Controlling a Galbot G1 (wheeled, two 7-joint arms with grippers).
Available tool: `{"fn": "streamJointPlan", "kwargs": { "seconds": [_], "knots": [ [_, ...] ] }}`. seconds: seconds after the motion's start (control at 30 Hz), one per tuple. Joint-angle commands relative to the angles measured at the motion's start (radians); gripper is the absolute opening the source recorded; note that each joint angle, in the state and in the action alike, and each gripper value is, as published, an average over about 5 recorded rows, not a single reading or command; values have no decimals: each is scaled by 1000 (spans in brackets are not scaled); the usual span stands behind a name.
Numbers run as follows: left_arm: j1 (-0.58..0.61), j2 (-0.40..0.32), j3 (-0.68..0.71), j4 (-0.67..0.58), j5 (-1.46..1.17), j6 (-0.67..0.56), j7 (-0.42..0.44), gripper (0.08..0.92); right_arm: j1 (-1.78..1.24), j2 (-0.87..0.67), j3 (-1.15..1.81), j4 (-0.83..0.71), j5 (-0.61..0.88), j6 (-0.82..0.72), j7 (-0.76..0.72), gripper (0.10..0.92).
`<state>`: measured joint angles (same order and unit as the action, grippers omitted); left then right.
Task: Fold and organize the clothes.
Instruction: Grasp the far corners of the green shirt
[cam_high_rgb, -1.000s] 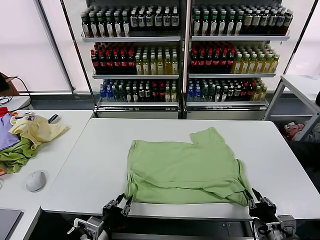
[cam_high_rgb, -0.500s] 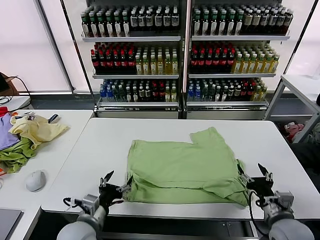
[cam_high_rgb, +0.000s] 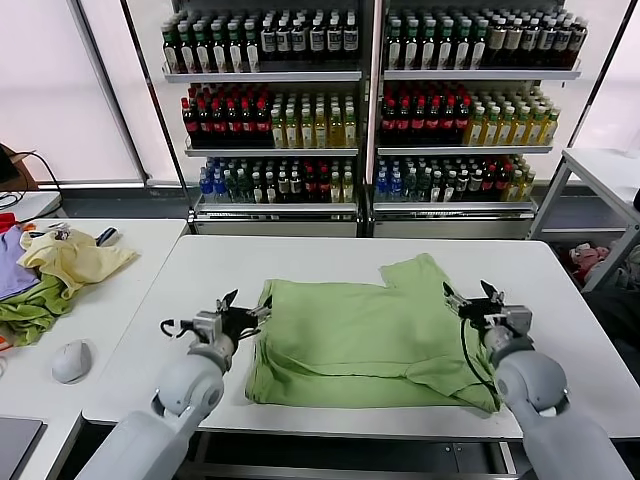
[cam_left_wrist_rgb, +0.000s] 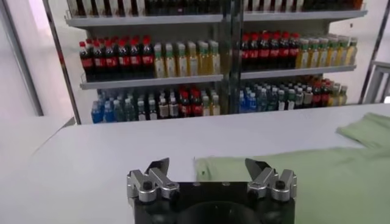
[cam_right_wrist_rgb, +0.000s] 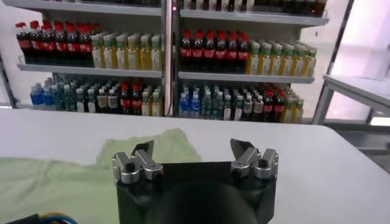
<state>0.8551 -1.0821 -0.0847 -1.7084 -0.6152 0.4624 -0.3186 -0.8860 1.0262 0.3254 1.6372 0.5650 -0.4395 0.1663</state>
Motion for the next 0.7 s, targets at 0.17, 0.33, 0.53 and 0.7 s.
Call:
{"fn": "streamJointPlan", "kwargs": {
  "seconds": [0.17,0.33,0.53,0.7],
  "knots": [
    [-298,-128,133,348,-35,23,-19,823,348,69,-180,-401,-30,-33,-19,823],
    [-323,-158,147,411,-60,55,-14,823,417,97,-222,-494,-40,-36,-32,823],
    [-340,-174,154,461,-69,83,-16,823,470,143,-226,-617,-19,-35,-49,823],
    [-340,-173,148,473,-96,105,-18,823,494,161,-231,-688,-8,-21,-75,823]
  ]
}}
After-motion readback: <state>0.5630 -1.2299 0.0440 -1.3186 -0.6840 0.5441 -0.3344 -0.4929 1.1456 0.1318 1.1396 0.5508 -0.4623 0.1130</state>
